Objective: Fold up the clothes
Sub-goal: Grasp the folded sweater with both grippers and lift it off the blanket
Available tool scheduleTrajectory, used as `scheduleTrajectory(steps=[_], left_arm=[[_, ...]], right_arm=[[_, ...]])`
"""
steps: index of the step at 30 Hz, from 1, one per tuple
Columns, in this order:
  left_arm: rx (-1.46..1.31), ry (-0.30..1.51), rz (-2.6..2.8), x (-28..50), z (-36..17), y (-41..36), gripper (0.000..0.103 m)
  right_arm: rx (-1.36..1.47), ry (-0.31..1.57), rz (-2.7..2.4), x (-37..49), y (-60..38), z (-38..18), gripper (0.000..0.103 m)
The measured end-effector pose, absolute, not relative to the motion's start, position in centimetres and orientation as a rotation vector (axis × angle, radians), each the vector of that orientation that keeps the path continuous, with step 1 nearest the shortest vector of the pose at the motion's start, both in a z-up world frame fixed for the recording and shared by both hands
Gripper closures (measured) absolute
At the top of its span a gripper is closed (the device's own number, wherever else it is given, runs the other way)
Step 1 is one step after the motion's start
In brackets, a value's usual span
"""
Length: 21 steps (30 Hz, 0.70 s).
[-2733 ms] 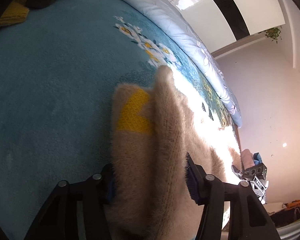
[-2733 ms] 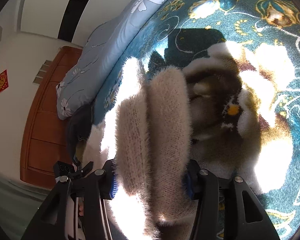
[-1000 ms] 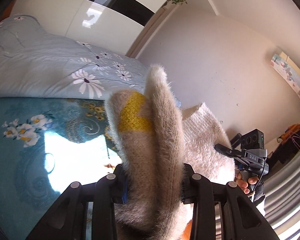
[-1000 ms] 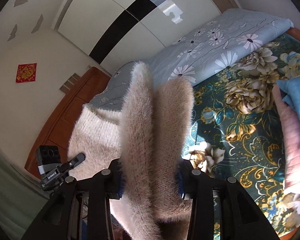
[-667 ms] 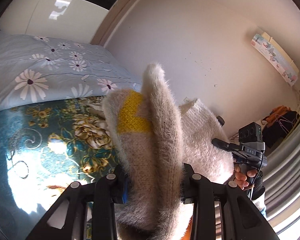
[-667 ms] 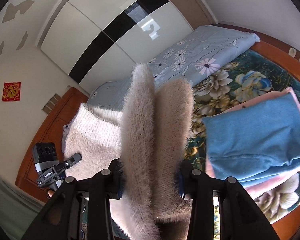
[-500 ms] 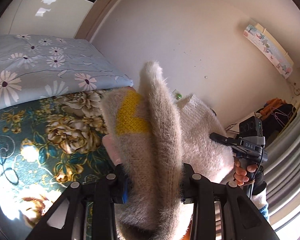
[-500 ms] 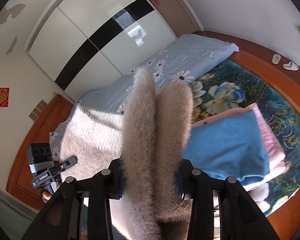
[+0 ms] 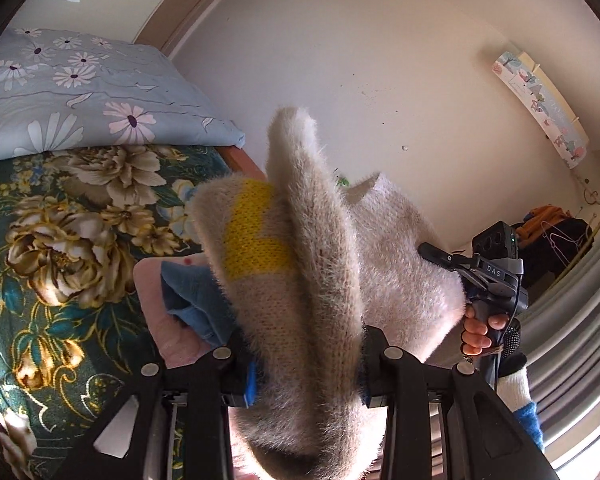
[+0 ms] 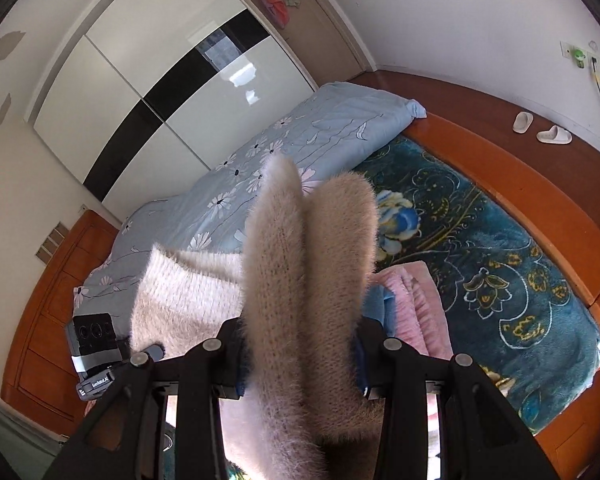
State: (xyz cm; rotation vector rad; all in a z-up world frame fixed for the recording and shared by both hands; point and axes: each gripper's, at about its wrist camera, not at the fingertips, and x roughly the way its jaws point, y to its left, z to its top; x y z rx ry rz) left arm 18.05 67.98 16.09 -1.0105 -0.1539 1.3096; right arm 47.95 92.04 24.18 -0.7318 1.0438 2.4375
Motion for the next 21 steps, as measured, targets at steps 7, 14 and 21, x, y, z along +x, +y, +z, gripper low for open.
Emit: scheduleTrajectory(steps=[7,14,21], left_arm=[[-1.119,-0.16,1.294,15.4,10.4,68.4,0.064],[-1.113,-0.123,1.312,16.4,9.9,69.0,0.061],[-1.126,-0.092,1.346,17.1,11.2,68.3,0.055]], right_arm=[[-0.627,1.311,2.361,50.0,96.7,14.6,0.06],[-0.601,1.323,2.323,50.8,96.7,13.3,0.056],[-0.653,1.268,2.245,51.2,95.5,14.2,0.051]])
